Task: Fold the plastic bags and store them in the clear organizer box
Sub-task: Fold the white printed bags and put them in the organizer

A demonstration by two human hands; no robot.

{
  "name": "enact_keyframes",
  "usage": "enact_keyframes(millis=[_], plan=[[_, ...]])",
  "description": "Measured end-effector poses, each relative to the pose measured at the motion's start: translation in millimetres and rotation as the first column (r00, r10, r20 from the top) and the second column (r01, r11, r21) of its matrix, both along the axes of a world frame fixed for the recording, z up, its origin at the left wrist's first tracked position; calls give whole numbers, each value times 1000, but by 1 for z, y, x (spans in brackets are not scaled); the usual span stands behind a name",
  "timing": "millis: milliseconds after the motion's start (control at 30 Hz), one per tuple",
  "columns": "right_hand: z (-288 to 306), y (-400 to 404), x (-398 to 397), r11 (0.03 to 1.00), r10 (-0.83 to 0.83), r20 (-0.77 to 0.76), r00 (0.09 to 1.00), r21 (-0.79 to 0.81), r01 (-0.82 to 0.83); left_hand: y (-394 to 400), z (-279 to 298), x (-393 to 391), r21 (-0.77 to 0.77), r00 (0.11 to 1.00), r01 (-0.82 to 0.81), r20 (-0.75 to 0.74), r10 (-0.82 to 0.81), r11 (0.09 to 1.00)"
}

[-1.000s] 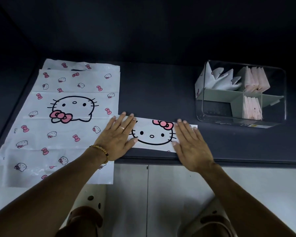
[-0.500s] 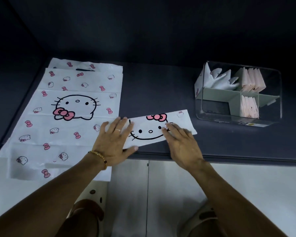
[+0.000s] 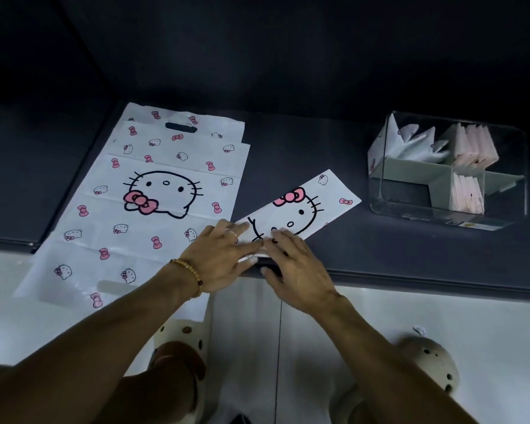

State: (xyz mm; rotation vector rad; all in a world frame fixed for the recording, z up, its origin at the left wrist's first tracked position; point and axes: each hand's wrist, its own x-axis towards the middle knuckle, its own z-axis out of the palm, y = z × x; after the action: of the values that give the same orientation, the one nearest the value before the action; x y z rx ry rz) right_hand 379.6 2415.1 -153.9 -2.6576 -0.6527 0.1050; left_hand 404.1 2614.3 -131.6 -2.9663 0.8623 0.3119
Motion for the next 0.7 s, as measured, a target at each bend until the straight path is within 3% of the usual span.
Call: enact_keyframes(millis=[100,200,267,300,367,467,567,700], plan=[[7,9,5,952,-181,-56,982,240,189,-8,16,7,-256,973,-197,-170,156,946],[19,-2,20,790,-312,-359,880,417,450,-4,31,18,-546,842,-508,-477,251,666],[23,-14,27,695,-294,-545,785,442,567,-5,34,22,-600,715,-670,-679,164,436],[23,-18,29,665,-289,-606,741,429,611,-8,33,22,-608,691,-697,-710,132,380],[21,-22,33,639,-299,-674,676,385,666,-17,26,22,-612,704,-698,-682,199,371],[21,-17,37,604,-340,-666,664,387,697,-29,13,22,-556,738,-672,-559,377,489],[18,-15,39,568,-390,-647,655,391,724,-37,5,24,-558,784,-613,-516,345,559],[12,-17,42,496,-447,-673,590,362,789,-40,-2,32,-552,777,-618,-539,325,560]])
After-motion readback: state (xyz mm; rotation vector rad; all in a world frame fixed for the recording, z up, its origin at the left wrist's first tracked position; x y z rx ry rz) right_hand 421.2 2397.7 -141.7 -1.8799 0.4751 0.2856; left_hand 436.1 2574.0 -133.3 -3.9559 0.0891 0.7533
